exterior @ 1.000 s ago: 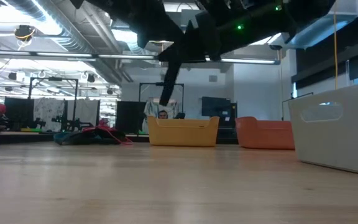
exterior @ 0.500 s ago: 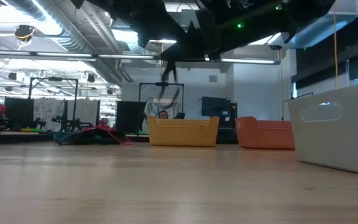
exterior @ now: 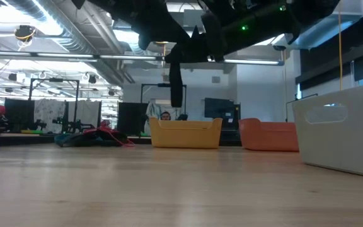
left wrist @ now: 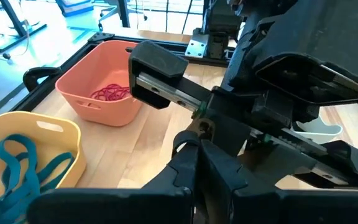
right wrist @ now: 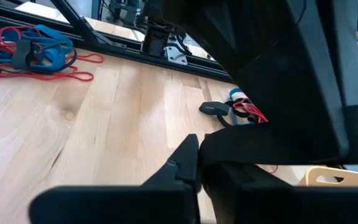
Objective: Sort rubber bands into baskets
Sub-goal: Put the black rubber band into the white bin
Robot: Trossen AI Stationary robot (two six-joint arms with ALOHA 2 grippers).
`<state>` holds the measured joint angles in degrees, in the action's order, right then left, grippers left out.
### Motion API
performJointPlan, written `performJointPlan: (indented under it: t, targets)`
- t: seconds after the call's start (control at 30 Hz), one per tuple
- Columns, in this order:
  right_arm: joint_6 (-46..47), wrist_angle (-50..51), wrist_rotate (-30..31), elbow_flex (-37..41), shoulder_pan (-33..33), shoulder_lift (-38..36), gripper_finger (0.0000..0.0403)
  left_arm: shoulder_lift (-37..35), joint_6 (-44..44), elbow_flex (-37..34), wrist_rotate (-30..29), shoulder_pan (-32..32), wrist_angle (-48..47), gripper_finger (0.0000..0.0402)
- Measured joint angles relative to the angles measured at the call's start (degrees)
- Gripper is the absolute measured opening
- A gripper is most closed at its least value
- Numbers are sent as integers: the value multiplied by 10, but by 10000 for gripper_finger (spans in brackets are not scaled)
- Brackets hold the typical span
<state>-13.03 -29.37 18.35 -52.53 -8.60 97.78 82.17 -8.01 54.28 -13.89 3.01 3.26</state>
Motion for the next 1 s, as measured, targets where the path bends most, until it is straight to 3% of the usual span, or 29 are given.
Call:
performJointPlan:
  t: [0.2,0.47,0.6,0.8,1.0]
  targets:
    - [-23,-3,0,0,0,0,7,0,12,0,18,-2,-8,34]
    - [-50,18,5,0,-5,-10,18,-7,23,0,30,0,-26,144]
    - [-87,101,67,0,-28,-56,9,-22,4,0,31,5,-97,170]
    - [-89,228,125,-1,-76,-148,12,-16,16,0,31,26,-164,173]
    - [-20,413,80,-1,-125,-237,16,-14,6,-3,31,54,-170,171]
